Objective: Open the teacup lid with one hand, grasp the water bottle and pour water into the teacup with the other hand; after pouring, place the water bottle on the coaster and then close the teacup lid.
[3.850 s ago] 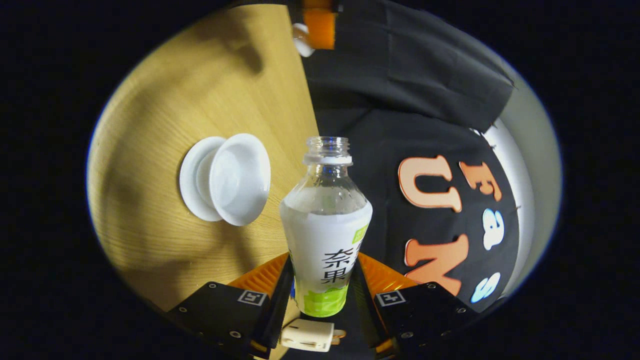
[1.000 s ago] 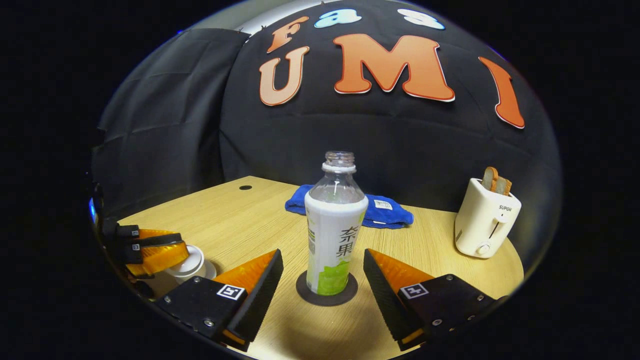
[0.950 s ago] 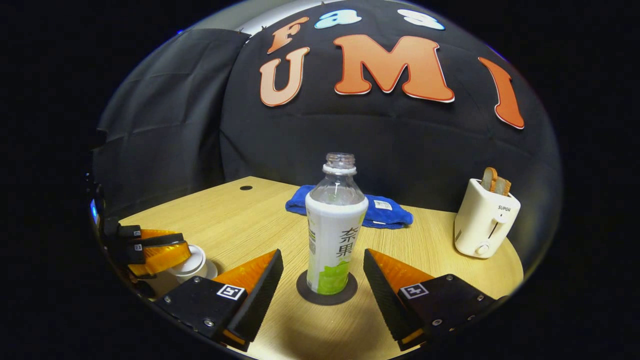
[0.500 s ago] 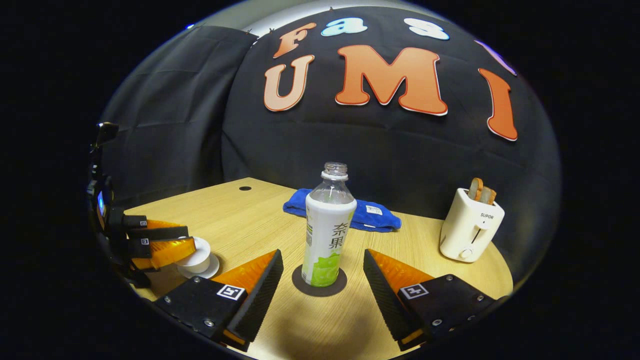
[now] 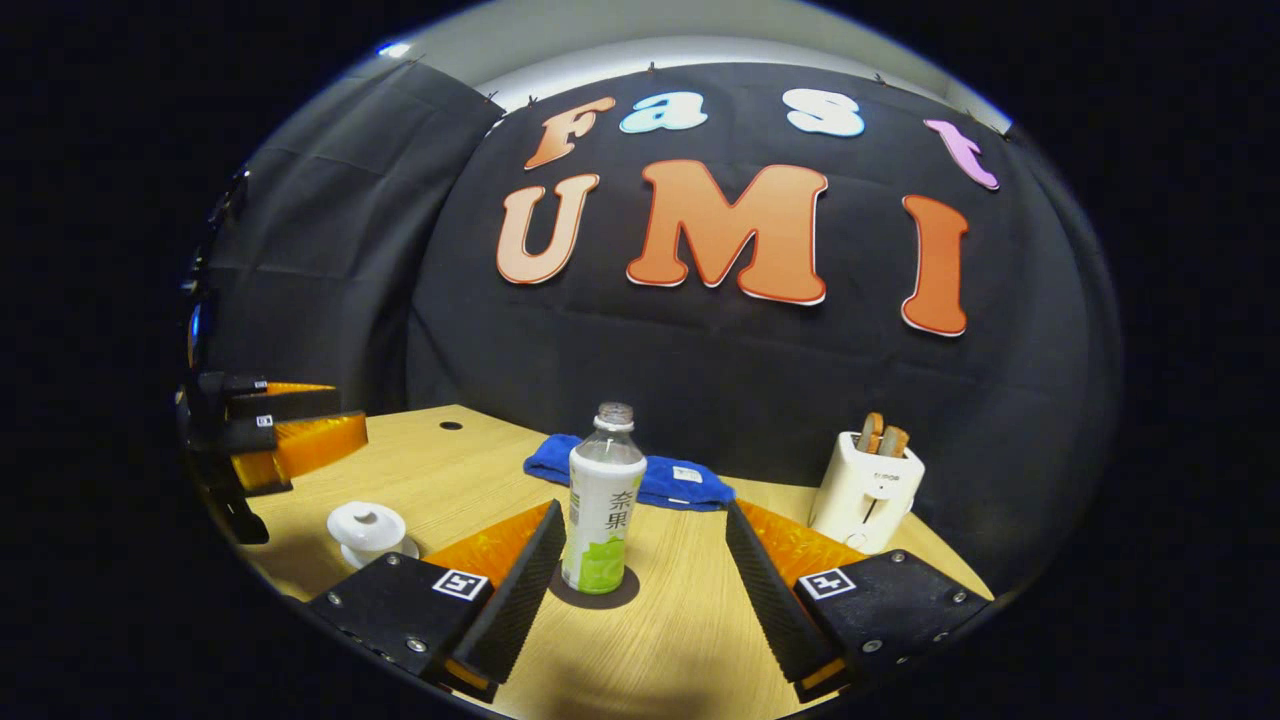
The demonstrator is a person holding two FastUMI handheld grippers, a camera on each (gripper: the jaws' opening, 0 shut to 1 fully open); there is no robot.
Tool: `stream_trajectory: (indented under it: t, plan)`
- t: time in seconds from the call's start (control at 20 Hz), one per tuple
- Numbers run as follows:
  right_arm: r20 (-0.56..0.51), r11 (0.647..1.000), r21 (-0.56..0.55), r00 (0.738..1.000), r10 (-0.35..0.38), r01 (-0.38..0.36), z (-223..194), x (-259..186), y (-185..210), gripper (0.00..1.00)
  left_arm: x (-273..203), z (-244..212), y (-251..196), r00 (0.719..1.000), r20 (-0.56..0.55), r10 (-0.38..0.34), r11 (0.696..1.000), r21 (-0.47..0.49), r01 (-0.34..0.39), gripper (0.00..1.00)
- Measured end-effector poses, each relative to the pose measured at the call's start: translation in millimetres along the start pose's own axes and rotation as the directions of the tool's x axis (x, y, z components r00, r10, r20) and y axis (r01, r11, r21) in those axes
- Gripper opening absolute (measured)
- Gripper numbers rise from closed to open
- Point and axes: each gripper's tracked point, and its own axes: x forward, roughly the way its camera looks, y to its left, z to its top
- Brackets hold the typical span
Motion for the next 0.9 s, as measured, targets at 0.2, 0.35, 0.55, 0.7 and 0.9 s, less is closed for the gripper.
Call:
stream_trajectory:
  t: [0.2,0.35,0.55,0.7,0.9]
  plan:
    - [0.065,0.998,-0.005,0.996,-0.060,0.061,24.7,-32.9,-8.7,0.97,-3.0,33.0,3.9,0.997,0.065,0.040,0.998,-0.046,-0.037,0.90]
    - [0.071,0.994,-0.014,0.992,-0.109,0.110,35.0,-46.8,-21.8,0.97,-3.3,44.4,9.0,0.996,0.077,0.051,0.998,-0.048,-0.047,0.97]
    - [0.088,0.993,-0.005,0.989,-0.119,0.120,53.2,-59.9,-28.1,0.97,-7.3,64.9,8.2,0.994,0.095,0.055,0.998,-0.044,-0.051,0.97]
    - [0.112,0.992,-0.018,0.986,-0.121,0.124,63.7,-68.1,-27.5,0.97,-10.3,76.5,7.5,0.992,0.114,0.063,0.998,-0.029,-0.060,0.92]
    - [0.132,0.993,-0.008,0.984,-0.119,0.121,74.1,-72.6,-25.1,0.97,-15.8,89.2,7.9,0.988,0.135,0.073,0.997,-0.009,-0.072,0.97]
